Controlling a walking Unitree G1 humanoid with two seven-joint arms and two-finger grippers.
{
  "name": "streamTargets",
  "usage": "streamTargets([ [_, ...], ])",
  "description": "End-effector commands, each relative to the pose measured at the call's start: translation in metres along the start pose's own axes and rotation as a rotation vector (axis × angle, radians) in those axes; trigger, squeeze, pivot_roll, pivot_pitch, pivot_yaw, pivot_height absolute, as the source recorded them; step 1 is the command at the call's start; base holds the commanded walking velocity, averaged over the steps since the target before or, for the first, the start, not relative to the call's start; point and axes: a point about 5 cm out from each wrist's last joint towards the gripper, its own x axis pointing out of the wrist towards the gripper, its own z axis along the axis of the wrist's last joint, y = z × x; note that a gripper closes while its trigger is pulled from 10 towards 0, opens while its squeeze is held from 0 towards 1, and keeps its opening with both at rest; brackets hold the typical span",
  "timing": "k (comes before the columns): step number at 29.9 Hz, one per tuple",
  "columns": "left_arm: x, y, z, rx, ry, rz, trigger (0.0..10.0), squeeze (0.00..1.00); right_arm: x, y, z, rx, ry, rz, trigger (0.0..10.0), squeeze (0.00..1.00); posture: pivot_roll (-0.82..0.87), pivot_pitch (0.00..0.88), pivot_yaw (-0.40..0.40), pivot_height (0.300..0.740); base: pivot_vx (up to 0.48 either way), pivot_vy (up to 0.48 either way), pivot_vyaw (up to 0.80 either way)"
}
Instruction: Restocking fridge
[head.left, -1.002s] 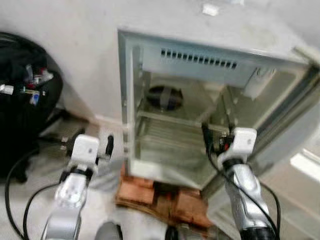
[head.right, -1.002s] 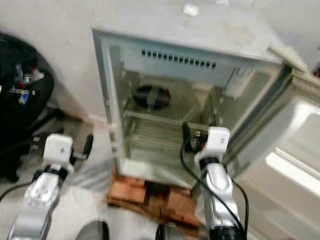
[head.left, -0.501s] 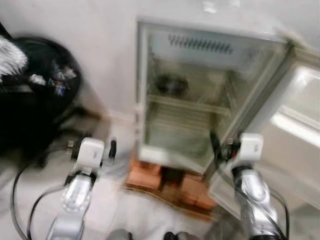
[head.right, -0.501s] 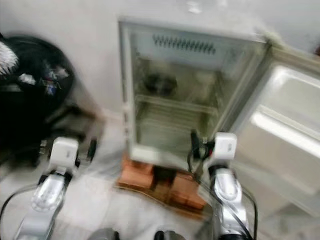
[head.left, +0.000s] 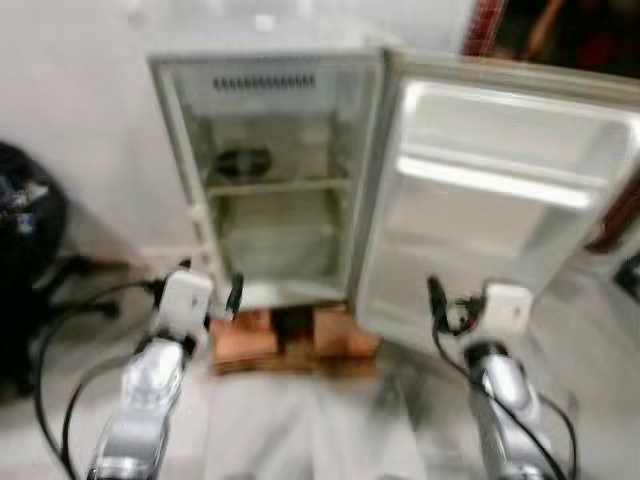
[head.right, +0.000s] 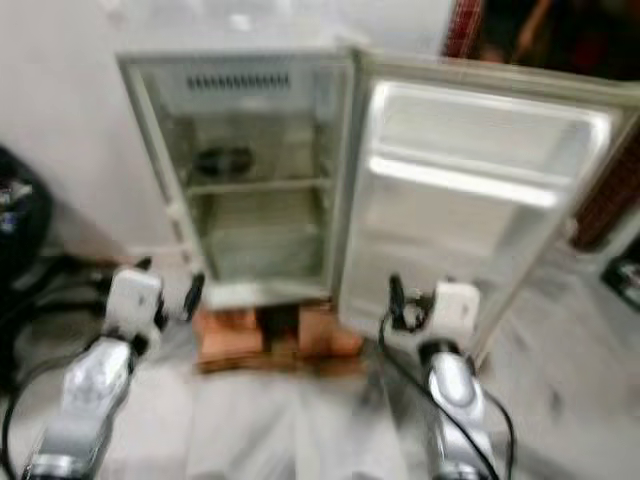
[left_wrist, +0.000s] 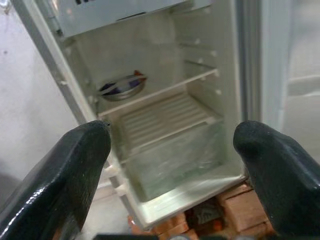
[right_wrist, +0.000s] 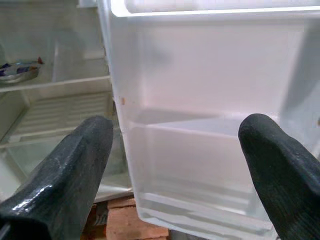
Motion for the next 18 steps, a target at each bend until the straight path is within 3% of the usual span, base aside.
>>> streamTargets([
  [1, -0.002, 0.000, -0.003, -0.001, 0.009, -0.009, 10.0, 0.00, 0.002, 0.001, 0.005, -0.014, -0.015, 0.016, 10.0, 0.00, 0.01, 0.000, -0.003, 0.740, 0.000, -0.285, 0.00],
  [18, -0.007, -0.003, -0.007, -0.008, 0.020, 0.007, 10.0, 0.00, 0.024, -0.003, 0.020, -0.063, -0.044, 0.060, 10.0, 0.00, 0.03, 0.000, -0.041, 0.740, 0.000, -0.454, 0.00],
])
